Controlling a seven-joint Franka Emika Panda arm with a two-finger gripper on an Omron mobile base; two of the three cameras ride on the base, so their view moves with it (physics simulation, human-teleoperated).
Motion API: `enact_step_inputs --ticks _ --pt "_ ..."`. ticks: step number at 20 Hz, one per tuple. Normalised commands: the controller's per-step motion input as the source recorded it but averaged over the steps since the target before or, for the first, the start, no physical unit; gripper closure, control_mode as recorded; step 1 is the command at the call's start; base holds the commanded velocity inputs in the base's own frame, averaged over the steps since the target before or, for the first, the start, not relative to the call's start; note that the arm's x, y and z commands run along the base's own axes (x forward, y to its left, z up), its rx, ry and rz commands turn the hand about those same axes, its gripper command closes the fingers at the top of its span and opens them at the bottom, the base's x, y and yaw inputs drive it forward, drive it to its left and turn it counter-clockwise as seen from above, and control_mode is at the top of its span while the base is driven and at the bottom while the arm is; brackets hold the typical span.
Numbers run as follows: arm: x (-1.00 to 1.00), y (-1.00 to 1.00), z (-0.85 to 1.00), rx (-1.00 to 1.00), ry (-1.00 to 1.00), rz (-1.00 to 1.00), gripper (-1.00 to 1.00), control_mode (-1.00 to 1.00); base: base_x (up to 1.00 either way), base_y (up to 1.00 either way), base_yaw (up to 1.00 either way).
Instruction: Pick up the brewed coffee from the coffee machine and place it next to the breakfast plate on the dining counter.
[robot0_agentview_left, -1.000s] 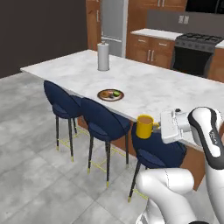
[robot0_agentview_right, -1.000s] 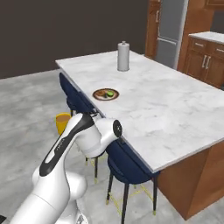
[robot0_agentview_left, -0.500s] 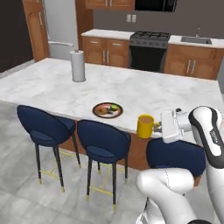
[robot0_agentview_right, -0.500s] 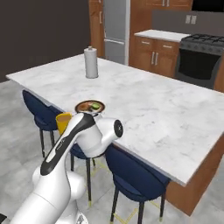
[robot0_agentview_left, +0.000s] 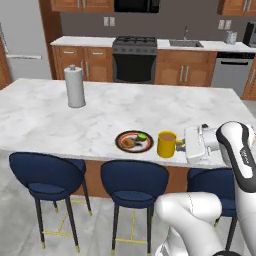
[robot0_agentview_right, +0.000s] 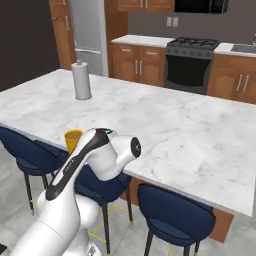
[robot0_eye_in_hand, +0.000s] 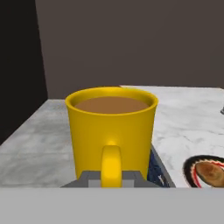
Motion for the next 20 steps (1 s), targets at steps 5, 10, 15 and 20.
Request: enact_step_inputs --ticks 5,10,15,20 --pt "0.00 0.00 0.00 0.00 0.00 0.00 1.00 1.00 0.65 0.02 -0.43" --pt "0.00 0.00 0.00 0.00 0.00 0.00 1.00 1.00 0.59 0.34 -0.42" --pt "0.00 0.00 0.00 0.00 0.00 0.00 1.00 1.00 0.48 0.94 -0.23" --pt "0.54 0.24 -0.12 -0.07 0.01 -0.01 1.00 -1.00 0.12 0.18 -0.02"
